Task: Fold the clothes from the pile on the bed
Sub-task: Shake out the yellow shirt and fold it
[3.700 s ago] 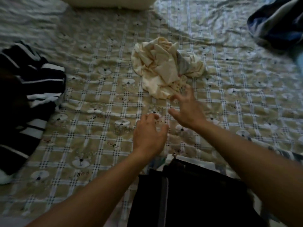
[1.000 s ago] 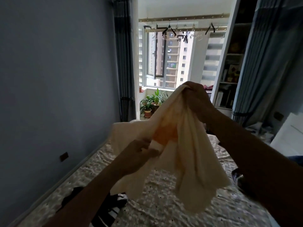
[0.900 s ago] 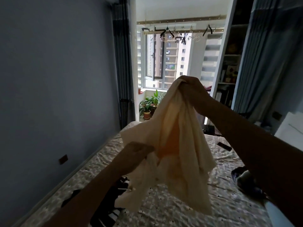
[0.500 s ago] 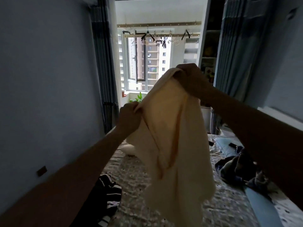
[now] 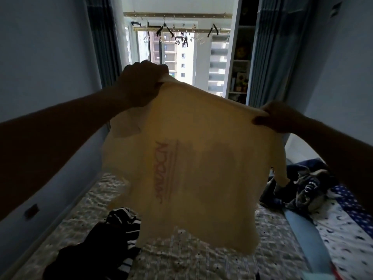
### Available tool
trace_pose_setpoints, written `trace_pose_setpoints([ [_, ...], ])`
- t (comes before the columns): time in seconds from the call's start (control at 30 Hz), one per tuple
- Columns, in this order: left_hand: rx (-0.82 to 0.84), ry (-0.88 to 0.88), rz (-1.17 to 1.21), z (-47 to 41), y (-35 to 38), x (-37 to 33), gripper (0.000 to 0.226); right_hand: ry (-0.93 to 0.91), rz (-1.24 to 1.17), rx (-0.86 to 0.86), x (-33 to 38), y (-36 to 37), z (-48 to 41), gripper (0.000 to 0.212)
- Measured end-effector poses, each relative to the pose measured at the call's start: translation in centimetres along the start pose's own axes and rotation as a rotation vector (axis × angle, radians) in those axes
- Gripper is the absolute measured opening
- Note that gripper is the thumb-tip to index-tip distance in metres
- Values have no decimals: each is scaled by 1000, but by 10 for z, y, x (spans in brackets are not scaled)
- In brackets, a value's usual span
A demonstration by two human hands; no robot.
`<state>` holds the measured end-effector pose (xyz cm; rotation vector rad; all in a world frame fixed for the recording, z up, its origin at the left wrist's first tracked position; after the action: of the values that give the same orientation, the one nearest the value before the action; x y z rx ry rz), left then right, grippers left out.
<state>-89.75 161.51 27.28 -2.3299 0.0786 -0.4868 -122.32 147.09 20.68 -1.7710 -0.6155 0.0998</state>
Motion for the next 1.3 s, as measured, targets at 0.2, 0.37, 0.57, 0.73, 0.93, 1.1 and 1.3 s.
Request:
trace_pose_setpoints([
  [0.2, 26, -122, 12, 15, -2, 39, 24, 232, -5, -117, -18, 16, 3, 25],
  [0.37, 234, -288, 367, 1, 11, 42, 34, 154, -168, 73, 53, 40, 10, 92],
  [0.57, 285, -46, 541, -17, 23, -19, 15, -227, -763, 195, 192, 61, 23, 82],
  [0.73, -158, -289, 885, 34, 37, -19, 75, -42, -835, -144, 192, 66, -2, 19],
  [0.93, -204, -781, 959, 136, 117, -76, 75, 140, -1071, -101, 202, 48, -20, 13],
  [1.1, -307, -737, 801, 131, 131, -51, 36, 158, -994, -141, 183, 28, -24, 13],
  [1.3, -408, -469, 679, 68, 81, -11, 26, 120, -482, -83, 129, 14, -20, 64],
])
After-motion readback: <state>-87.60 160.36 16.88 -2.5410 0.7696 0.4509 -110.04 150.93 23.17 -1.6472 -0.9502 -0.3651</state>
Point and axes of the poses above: each hand's wrist, its own z-axis away from the middle knuckle, its own y-axis out of the palm, x = y × z, the point moved 3 cm from there along -z, towards the middle knuckle, and after that the axes turned 7 degrees about y, right-handed, at the moved point
